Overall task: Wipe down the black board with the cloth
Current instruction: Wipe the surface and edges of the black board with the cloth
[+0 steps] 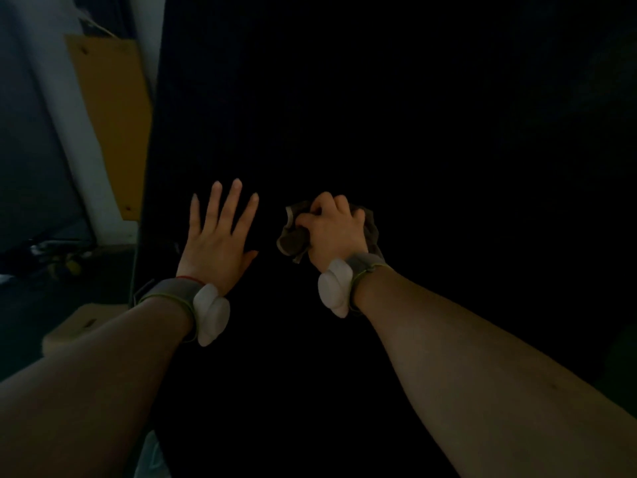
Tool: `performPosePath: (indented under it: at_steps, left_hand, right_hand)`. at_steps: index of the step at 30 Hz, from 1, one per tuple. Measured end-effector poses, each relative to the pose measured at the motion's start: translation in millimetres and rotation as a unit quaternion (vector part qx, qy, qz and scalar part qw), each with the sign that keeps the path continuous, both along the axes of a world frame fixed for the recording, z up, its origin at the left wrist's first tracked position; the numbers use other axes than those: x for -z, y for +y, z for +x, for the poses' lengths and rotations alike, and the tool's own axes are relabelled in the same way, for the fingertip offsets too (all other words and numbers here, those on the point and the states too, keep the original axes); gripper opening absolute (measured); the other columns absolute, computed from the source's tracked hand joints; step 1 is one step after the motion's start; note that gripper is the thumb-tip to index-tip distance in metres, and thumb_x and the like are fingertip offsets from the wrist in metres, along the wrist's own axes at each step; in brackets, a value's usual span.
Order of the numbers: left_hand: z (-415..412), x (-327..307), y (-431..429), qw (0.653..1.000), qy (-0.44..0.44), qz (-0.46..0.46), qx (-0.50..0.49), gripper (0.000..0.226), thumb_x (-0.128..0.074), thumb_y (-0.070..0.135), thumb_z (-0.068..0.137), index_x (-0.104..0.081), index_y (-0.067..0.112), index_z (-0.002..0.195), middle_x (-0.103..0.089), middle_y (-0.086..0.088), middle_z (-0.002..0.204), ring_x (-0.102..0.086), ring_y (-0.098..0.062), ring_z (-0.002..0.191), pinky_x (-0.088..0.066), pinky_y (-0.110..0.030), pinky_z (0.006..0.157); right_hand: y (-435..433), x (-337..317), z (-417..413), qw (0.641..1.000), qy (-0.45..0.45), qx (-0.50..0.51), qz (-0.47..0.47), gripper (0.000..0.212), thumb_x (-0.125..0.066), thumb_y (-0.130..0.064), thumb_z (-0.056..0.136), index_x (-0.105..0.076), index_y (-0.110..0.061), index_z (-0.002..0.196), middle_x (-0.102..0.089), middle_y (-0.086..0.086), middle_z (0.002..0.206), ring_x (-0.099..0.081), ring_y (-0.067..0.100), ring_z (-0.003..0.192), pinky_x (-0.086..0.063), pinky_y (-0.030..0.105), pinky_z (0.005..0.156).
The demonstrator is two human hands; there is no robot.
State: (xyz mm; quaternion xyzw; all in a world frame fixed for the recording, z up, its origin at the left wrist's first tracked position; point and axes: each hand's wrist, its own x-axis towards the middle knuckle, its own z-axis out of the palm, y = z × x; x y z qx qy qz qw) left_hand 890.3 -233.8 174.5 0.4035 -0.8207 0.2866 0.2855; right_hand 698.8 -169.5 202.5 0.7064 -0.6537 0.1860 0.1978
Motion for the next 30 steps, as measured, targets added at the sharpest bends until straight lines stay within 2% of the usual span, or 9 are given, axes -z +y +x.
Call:
performPosePath:
  at_steps: [6,8,11,13,14,18,21,25,30]
  left_hand:
    - [6.4,13.1,4.7,0.999,-0.024,0.033,-0.002,0.101,-0.077,0.039,0.072,-0.015,0.012,0.148,-0.007,-0.021,0.155,-0.006,-0.045,0.141,-0.009,-0.064,0.109]
    - [6.8,13.1,3.1,0.999,-0.031,0.033,-0.007,0.103,-0.075,0.041,0.074,-0.008,0.014,0.148,0.003,-0.017,0.154,-0.002,-0.043,0.142,-0.006,-0.063,0.11]
    - [5.4,15.1,0.6,0.999,-0.033,0.037,-0.018,0.103,-0.07,0.045,0.076,0.0,0.016,0.146,0.011,-0.014,0.152,0.01,-0.038,0.14,0.004,-0.058,0.111]
    - [3.8,16.8,-0.5,0.999,-0.028,0.033,-0.019,0.102,-0.069,0.047,0.077,-0.001,0.015,0.146,0.01,-0.015,0.152,0.008,-0.039,0.14,0.004,-0.058,0.111]
    - [3.4,17.6,-1.2,0.999,-0.026,0.029,-0.018,0.102,-0.069,0.047,0.076,-0.003,0.014,0.146,0.008,-0.016,0.152,0.004,-0.042,0.141,0.002,-0.059,0.111]
    - [1.1,18.1,-3.2,0.999,-0.02,0.033,-0.013,0.102,-0.071,0.045,0.076,-0.003,0.015,0.146,0.01,-0.015,0.151,0.003,-0.043,0.142,0.004,-0.059,0.111]
    - [-2.3,18.2,-2.2,0.999,-0.01,0.04,-0.005,0.102,-0.07,0.043,0.078,0.002,0.016,0.145,0.014,-0.013,0.15,0.015,-0.038,0.139,0.008,-0.059,0.11]
    - [-2.9,18.7,-4.7,0.998,-0.015,0.059,-0.012,0.101,-0.063,0.045,0.082,0.014,0.02,0.142,0.026,-0.01,0.148,0.028,-0.032,0.135,0.023,-0.052,0.107]
    - [-4.3,18.8,-4.8,0.998,-0.013,0.068,-0.005,0.099,-0.061,0.044,0.085,0.016,0.02,0.142,0.029,-0.009,0.147,0.028,-0.034,0.136,0.027,-0.051,0.104]
  right_hand:
    - [16.9,22.9,-6.4,0.995,0.03,-0.019,0.089,0.036,-0.039,-0.031,0.102,-0.043,-0.034,0.138,-0.027,0.005,0.146,-0.02,0.028,0.133,-0.016,0.049,0.109]
    - [21.8,9.4,-8.8,0.998,0.008,-0.039,0.039,0.038,-0.048,-0.025,0.096,-0.049,-0.031,0.134,-0.032,0.007,0.141,-0.025,0.03,0.129,-0.019,0.045,0.104]
    - [24.4,-20.6,-7.8,0.986,-0.075,-0.053,-0.138,0.044,-0.061,-0.01,0.081,-0.059,-0.02,0.123,-0.044,0.016,0.13,-0.037,0.037,0.118,-0.026,0.044,0.092]
    - [19.0,-39.5,-6.9,0.969,-0.113,-0.033,-0.217,0.047,-0.063,-0.008,0.077,-0.06,-0.019,0.122,-0.046,0.019,0.127,-0.039,0.039,0.114,-0.031,0.046,0.089]
    - [14.3,-45.5,-6.3,0.968,-0.117,-0.014,-0.222,0.048,-0.062,-0.009,0.078,-0.058,-0.02,0.124,-0.044,0.018,0.129,-0.038,0.039,0.116,-0.031,0.047,0.091]
    - [-1.7,-30.2,-3.5,0.987,-0.071,0.041,-0.137,0.042,-0.054,-0.023,0.09,-0.05,-0.027,0.131,-0.036,0.013,0.136,-0.03,0.035,0.123,-0.03,0.05,0.097]
    - [-2.1,-8.4,-1.1,0.99,-0.073,0.04,-0.115,0.039,-0.051,-0.023,0.093,-0.049,-0.026,0.132,-0.034,0.013,0.138,-0.026,0.034,0.124,-0.025,0.051,0.098]
    - [0.2,12.0,5.5,0.994,-0.059,0.045,-0.075,0.037,-0.047,-0.025,0.097,-0.048,-0.028,0.134,-0.033,0.012,0.14,-0.023,0.032,0.126,-0.02,0.053,0.101]
    - [3.7,31.3,7.4,0.995,-0.075,0.046,-0.046,0.037,-0.046,-0.029,0.099,-0.046,-0.029,0.136,-0.031,0.011,0.142,-0.023,0.031,0.127,-0.02,0.052,0.103]
